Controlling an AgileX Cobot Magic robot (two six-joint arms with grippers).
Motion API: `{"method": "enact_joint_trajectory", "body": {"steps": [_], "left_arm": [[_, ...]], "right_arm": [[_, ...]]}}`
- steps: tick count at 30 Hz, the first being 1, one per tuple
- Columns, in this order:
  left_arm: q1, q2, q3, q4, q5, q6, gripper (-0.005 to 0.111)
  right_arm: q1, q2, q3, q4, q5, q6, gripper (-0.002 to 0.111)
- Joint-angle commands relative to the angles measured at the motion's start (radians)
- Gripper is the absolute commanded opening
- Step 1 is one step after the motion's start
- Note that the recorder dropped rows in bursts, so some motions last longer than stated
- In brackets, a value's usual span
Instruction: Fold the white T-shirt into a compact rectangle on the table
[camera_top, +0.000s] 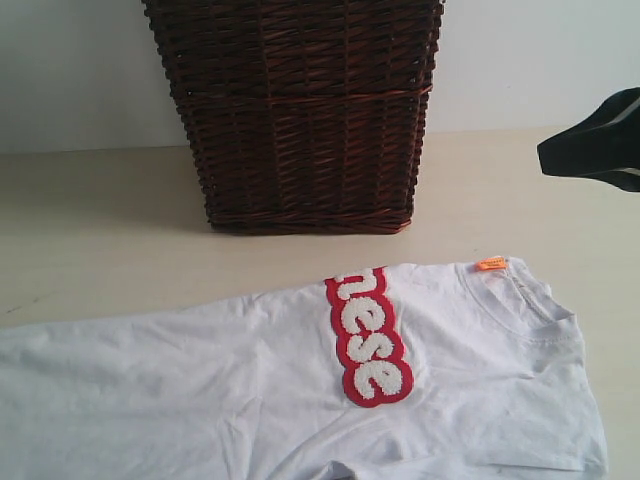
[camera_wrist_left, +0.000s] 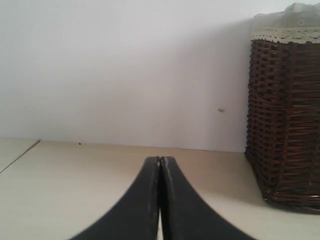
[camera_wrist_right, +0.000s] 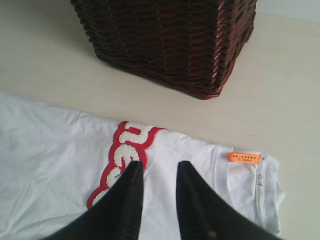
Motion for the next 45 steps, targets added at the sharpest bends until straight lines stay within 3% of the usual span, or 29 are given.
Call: {"method": "enact_joint_trajectory", "body": {"steps": [1,10,45], "left_arm": [[0.01,-0.005,0.002,0.002,0.063,0.006,0.0],[0.01,-0.005,0.002,0.002,0.319,0.034,0.0],[0.01,-0.005,0.002,0.002,0.321,0.034,0.0]], "right_arm": [[0.001,-0.005,-0.007,0.0,-0.008,0.0,0.024],[0.001,-0.005,-0.007,0.0,-0.008,0.0,0.024],[0.001,-0.005,-0.007,-0.063,-0.019,-0.054,0.024]]}}
